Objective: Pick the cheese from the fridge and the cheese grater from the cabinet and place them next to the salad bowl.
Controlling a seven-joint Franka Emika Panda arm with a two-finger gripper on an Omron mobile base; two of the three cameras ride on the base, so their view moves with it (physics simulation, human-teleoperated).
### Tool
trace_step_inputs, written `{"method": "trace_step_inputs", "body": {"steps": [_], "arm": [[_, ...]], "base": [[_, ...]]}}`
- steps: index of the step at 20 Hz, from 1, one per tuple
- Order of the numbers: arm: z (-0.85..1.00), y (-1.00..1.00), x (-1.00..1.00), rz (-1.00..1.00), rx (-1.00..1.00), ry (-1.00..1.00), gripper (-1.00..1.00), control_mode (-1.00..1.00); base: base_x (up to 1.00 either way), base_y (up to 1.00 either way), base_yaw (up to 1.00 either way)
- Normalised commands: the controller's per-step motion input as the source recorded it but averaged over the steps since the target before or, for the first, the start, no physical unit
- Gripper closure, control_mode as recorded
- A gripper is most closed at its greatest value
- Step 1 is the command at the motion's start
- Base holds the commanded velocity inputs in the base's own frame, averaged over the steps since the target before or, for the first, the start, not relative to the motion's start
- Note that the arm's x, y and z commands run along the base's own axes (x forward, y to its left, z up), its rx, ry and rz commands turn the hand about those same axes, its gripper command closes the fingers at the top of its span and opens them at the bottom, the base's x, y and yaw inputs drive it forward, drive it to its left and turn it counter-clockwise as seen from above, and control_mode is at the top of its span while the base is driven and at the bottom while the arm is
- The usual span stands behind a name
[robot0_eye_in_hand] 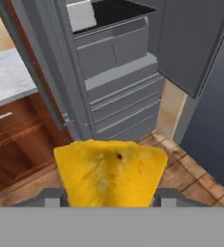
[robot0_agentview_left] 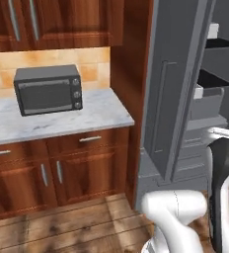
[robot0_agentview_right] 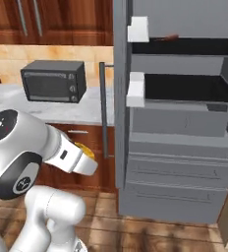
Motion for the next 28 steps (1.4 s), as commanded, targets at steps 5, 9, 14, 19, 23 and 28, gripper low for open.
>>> {"method": "trace_step_inputs", "body": {"steps": [5,9,14,19,23,28], "arm": [[0.0,0.0,0.0,0.0,0.0,0.0,1.0,1.0],[0.0,0.0,0.0,0.0,0.0,0.0,1.0,1.0],[0.0,0.0,0.0,0.0,0.0,0.0,1.0,1.0],[0.0,0.0,0.0,0.0,0.0,0.0,1.0,1.0],[0.0,0.0,0.0,0.0,0.0,0.0,1.0,1.0],[0.0,0.0,0.0,0.0,0.0,0.0,1.0,1.0]], "base": [[-0.51,1.0,-0.21],[-0.02,1.0,0.13],[0.0,1.0,0.31],[0.0,1.0,0.38],[0.0,1.0,0.36],[0.01,1.0,0.5]]}}
